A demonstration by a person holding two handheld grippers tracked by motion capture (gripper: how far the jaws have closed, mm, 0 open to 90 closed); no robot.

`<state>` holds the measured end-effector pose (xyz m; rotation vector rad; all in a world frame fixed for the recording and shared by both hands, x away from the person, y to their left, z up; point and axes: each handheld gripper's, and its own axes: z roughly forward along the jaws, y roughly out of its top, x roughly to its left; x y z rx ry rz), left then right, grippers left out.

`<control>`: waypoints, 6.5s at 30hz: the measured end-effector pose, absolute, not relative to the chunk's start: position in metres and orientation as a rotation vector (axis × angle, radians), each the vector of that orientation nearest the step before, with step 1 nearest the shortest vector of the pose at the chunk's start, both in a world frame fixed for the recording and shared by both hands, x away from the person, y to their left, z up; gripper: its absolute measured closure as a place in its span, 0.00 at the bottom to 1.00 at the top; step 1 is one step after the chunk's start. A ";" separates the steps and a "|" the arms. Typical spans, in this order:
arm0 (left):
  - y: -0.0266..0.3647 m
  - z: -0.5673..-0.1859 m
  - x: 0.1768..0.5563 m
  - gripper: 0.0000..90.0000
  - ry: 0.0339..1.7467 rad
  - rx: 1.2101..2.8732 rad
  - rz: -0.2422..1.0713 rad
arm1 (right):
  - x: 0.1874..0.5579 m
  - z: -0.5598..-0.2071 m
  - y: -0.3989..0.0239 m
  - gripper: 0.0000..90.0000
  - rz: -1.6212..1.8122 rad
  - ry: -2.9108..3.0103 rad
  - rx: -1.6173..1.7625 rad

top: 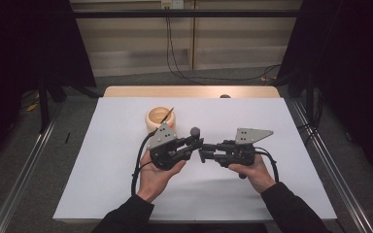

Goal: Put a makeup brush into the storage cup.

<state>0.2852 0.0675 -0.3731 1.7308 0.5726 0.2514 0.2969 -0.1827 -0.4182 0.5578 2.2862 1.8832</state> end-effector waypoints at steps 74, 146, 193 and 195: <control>0.118 -0.356 0.295 0.86 0.669 1.706 0.323 | 0.261 -0.428 -0.238 0.01 1.615 1.924 0.892; 0.165 -0.313 0.373 0.86 0.812 1.597 0.467 | 0.231 -0.444 -0.266 0.00 1.579 1.904 0.964; 0.157 -0.372 0.405 0.86 0.925 1.707 0.533 | 0.231 -0.444 -0.266 0.00 1.578 1.910 0.959; 0.157 -0.374 0.404 0.86 0.924 1.709 0.521 | 0.231 -0.444 -0.265 0.00 1.581 1.909 0.956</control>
